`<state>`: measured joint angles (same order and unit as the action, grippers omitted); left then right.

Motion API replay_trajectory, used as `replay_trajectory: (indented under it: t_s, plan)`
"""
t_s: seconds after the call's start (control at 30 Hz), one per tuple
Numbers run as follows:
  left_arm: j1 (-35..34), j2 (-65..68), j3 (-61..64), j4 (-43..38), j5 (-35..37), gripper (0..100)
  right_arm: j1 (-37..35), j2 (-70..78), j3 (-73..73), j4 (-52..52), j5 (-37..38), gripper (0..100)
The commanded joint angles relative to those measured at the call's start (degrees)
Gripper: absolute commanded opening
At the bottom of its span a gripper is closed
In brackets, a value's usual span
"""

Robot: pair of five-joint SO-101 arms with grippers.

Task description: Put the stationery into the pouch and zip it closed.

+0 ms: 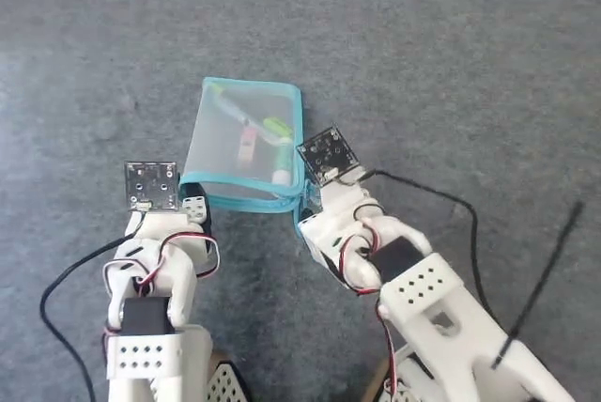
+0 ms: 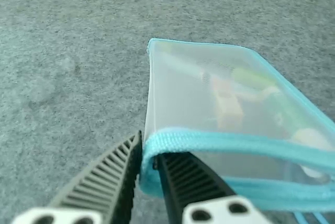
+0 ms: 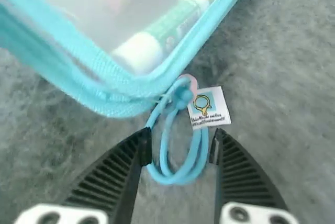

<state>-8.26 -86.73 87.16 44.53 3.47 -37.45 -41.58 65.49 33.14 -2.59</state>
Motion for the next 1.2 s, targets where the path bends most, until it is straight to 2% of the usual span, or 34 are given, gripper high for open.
replay_trajectory:
  t_s: [0.0, 0.07, 0.43, 0.53, 0.7, 0.8, 1.0, 1.17]
  plan:
    - [-0.09, -0.79, -1.8, -2.2, 1.05, 1, -0.57, 4.09, 2.64, -12.62, -0.26, 19.1]
    - [-0.09, -0.79, -1.8, -2.29, 1.05, 1, -0.4, 7.08, 3.34, -15.6, -0.26, 19.1]
    - [-0.09, -0.79, -1.71, -2.29, 0.97, 1, 4.0, 20.0, 2.29, -14.11, -0.26, 19.0]
    - [-0.09, -0.79, -1.63, -2.73, 0.97, 1, 4.0, 19.82, -0.09, -7.34, -0.26, 15.4]
    - [-0.09, -0.79, -1.45, -3.52, 0.97, 1, 4.09, 20.0, -4.66, 3.38, -0.18, 0.6]
    - [-0.09, -0.79, -1.45, -3.52, 0.97, 1, 4.18, 19.82, -7.12, 10.07, 3.25, 2.0]
    - [-0.09, -0.79, -1.45, -3.6, 0.97, 1, 9.01, 18.86, -14.15, 28.79, 18.2, 0.7]
    - [-0.09, -0.79, -1.45, -3.69, 0.97, 1, 10.68, 4.62, -14.15, 37.23, 19.6, 0.7]
